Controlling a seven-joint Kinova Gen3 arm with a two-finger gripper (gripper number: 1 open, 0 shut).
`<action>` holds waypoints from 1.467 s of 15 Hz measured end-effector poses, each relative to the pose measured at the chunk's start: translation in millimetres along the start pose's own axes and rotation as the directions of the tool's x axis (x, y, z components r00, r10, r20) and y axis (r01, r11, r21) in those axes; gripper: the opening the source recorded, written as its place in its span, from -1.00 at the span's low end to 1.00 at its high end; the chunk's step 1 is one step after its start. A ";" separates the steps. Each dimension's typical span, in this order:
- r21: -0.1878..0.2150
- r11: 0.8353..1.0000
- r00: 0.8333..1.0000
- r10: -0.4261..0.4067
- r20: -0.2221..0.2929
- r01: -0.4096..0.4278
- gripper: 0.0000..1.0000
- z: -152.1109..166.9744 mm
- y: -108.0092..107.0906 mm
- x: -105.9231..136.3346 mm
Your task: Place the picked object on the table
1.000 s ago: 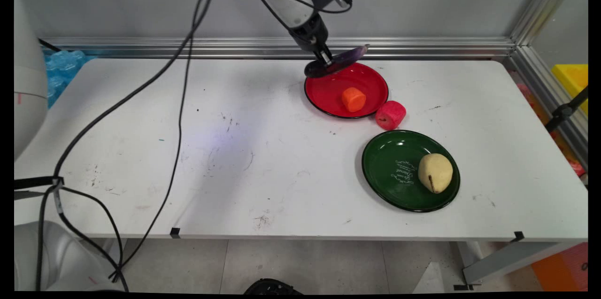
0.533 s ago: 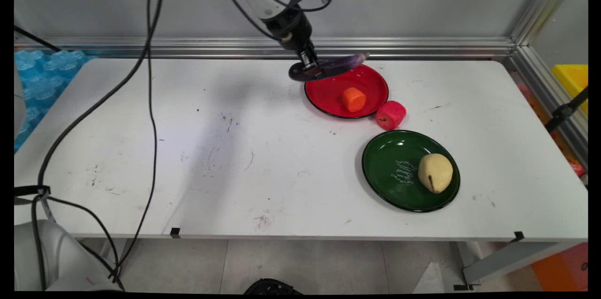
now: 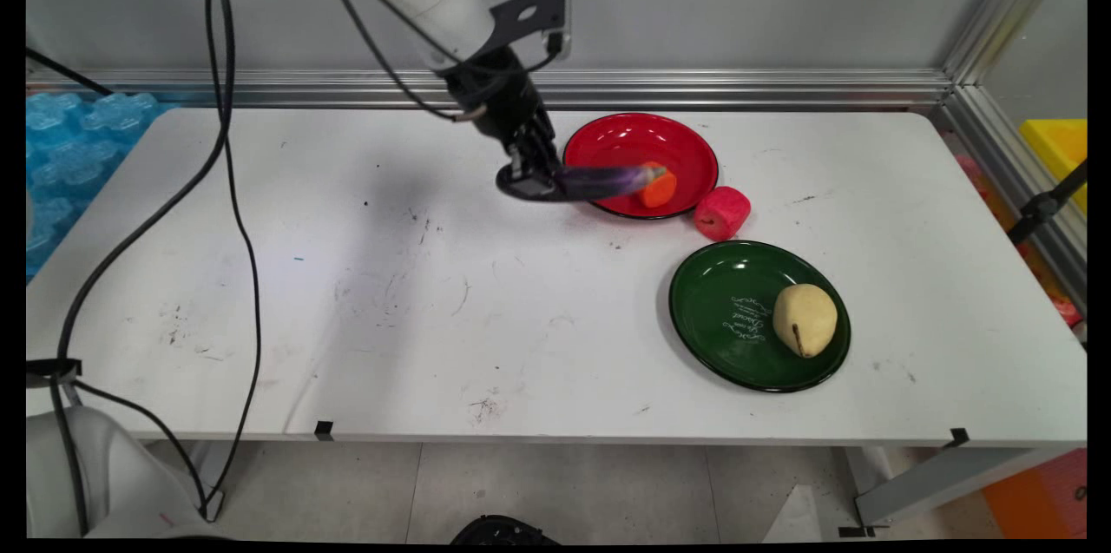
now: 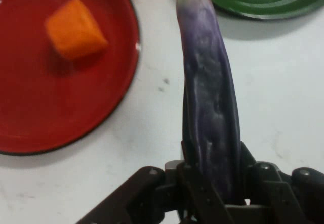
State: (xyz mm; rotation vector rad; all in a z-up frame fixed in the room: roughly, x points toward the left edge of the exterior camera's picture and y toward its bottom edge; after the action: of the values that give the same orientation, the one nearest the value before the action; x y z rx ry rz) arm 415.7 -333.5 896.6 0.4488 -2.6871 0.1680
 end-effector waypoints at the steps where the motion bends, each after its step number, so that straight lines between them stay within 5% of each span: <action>1: -0.012 1.000 1.000 0.012 0.006 -0.012 -1.00 3.8 5.1 -4.6; 15: -0.162 0.983 0.994 0.096 0.046 -0.088 -1.00 68.4 73.5 -40.6; 22: -0.197 0.976 0.994 0.100 0.033 -0.092 -1.00 103.6 98.7 -40.4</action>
State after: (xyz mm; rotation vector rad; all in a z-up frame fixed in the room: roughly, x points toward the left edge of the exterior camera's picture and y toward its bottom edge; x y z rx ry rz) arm 378.7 -248.0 780.7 0.2656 -2.7334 -0.0787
